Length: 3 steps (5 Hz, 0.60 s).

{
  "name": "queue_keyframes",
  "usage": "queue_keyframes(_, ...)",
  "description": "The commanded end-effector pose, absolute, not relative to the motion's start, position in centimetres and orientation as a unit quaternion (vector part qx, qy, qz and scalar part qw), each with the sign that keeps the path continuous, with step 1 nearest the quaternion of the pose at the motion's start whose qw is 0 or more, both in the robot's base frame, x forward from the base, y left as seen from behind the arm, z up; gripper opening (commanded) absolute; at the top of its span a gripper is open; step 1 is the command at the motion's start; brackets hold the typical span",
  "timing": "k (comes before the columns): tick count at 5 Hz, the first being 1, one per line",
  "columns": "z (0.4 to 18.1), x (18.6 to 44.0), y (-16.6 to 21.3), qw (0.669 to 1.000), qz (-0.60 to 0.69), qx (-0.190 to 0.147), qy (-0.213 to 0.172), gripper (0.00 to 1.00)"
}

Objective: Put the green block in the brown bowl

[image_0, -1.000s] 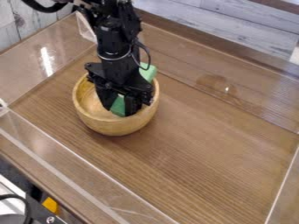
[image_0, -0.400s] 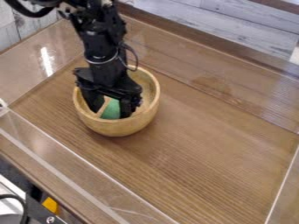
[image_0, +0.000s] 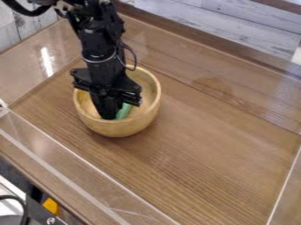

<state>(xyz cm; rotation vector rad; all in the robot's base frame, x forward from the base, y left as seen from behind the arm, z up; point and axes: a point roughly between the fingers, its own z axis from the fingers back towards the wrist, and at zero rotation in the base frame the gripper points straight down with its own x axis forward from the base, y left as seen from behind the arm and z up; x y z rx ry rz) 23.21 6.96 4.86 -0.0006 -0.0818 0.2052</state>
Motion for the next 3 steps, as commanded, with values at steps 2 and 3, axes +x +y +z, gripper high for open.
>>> queue_keyframes(2,6.1,24.4,6.0,0.992,0.106,-0.004,-0.061,1.0)
queue_keyframes(3,6.7,24.4,5.0,0.993,0.1,-0.01,-0.061,1.0)
